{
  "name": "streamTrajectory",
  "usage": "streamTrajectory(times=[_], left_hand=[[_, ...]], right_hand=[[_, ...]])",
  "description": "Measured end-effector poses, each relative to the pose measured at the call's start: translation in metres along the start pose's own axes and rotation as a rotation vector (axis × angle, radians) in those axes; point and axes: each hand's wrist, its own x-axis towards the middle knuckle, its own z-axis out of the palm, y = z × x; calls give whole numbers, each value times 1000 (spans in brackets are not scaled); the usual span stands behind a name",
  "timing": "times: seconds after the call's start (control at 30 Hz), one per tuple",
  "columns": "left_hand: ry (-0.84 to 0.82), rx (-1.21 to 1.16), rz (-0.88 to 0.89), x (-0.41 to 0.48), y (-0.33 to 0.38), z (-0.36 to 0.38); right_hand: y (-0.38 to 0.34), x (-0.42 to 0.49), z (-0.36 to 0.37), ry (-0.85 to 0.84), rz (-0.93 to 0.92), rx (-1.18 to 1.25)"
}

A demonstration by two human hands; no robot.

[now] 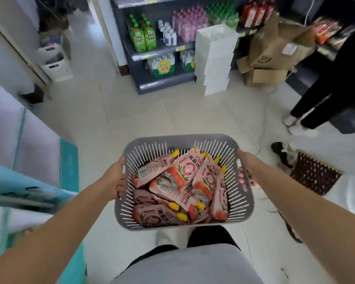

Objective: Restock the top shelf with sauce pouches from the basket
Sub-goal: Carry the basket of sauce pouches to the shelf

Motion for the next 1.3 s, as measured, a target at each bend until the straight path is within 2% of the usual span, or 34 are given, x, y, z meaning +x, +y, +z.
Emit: streamTrajectory(times=[0.13, 0.23, 0.43, 0.9, 1.03, 1.3], left_hand=[[-19, 32, 8, 45, 75, 2], [-8, 60, -7, 82, 117, 9], [1, 22, -43, 145, 199, 32], [-61, 42, -99, 297, 434, 85], [-123, 117, 33, 343, 538, 117], [-148, 229, 132, 393, 734, 167]], right_hand=[[-55, 47, 2, 27, 5, -1], [-95, 86, 4, -9, 46, -37], [-204, 160, 1, -91, 11, -56], [-438, 285, -56, 47, 17, -51], [-504, 325, -72, 124, -21, 33], [-637, 378, -129, 198, 24, 201]])
